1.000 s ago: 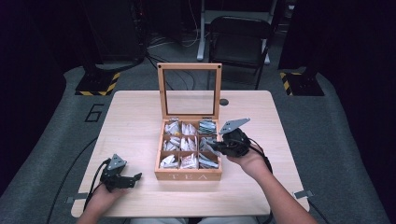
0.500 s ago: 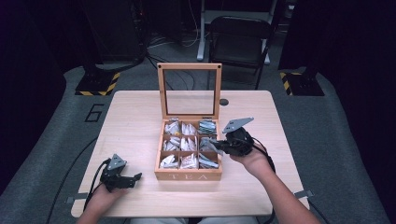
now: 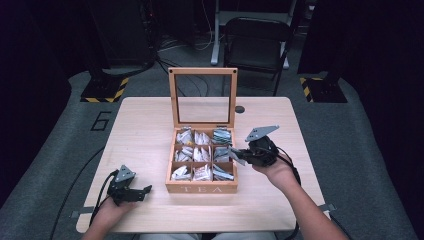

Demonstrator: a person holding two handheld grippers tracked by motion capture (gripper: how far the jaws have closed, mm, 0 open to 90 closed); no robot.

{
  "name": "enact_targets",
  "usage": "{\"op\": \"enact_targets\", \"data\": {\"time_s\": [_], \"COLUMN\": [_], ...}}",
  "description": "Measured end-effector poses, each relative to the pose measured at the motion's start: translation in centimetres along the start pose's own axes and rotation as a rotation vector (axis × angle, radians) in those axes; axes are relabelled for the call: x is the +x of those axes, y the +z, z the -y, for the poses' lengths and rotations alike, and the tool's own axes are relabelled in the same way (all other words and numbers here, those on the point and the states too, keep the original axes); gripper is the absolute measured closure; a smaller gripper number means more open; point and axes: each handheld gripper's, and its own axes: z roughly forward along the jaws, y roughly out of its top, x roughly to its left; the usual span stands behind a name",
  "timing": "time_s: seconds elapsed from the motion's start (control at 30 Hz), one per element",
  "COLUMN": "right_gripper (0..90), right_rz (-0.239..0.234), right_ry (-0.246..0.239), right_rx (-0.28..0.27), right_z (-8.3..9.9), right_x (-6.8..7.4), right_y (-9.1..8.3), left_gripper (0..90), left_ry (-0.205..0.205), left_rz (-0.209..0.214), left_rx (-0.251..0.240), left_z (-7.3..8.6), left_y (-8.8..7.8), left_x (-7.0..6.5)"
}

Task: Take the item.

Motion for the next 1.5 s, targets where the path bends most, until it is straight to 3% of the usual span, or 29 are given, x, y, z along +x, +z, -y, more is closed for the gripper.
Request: {"op": "enact_targets", "data": {"time_s": [0.53,1.1,1.5], "right_gripper": [88.0,88.0,87.8], "right_rz": [0.050,0.147,0.185], "right_ry": [0.034,0.107,0.124], "right_rx": [0.002,0.031,0.060], "right_z": [1.8,6.3,9.0], "right_x": [-1.6,-4.0,-4.3], "right_y": [-1.2,-1.9,-1.3], "left_gripper": [12.7,12.6,12.6], "left_ry": [0.001,0.000,0.001], "left_rz": [-0.002,0.000,-0.001], "left_rx": [0.000,0.000,0.000], "left_z": [0.0,0.0,0.0], "left_y": [0.0,0.0,0.0], "left_x": [0.0,0.0,0.0]}}
